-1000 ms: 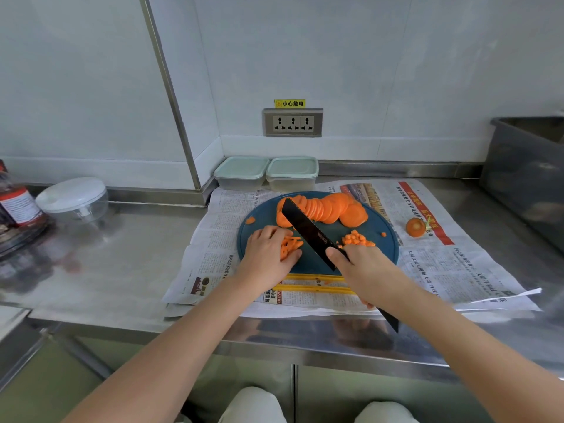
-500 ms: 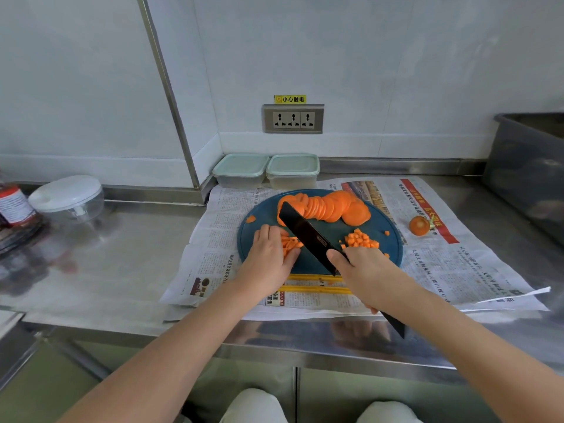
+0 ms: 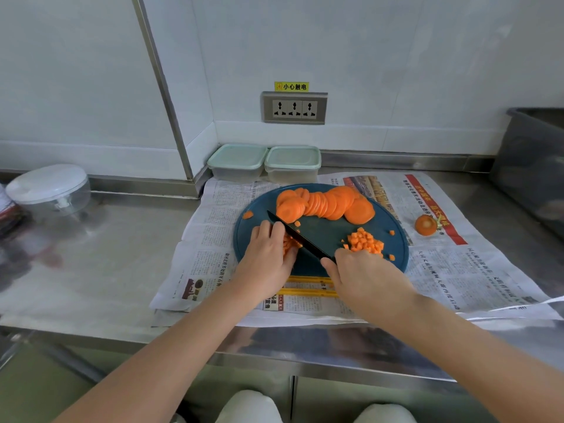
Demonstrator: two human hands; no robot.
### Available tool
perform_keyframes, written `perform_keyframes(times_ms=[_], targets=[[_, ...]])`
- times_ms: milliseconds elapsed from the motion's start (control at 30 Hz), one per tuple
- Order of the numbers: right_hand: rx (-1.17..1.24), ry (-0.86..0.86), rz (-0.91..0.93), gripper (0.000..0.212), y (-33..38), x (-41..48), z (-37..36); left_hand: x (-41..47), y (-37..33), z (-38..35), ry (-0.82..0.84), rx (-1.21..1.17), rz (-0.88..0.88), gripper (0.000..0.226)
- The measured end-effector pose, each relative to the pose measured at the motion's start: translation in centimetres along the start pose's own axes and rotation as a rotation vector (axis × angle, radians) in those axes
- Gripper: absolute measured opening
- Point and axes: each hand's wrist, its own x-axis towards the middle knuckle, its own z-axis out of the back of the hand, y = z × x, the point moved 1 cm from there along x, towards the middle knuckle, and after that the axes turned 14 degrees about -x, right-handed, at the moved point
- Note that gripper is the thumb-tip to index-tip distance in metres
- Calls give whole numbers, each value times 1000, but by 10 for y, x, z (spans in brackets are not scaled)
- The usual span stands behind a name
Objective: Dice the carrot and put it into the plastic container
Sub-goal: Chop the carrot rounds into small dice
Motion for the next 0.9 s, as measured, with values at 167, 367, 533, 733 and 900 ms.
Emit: perform_keyframes(times_ms=[167,367,533,733,900], targets=[[1,-2,60,37,3,14,-3,1,2,0,12,-11,-6,17],[105,67,130,37,11,40,0,2,2,1,16,-41,5,19],[314,199,61,40,-7,34,12,-1,-1,0,-17,-31,72,35],[360,109,34,41,-11,21,13,-3,-9,7,-76,90,119,69],[376,66,103,39,-4,14,18,-13,-13,3,9,241,212,72]])
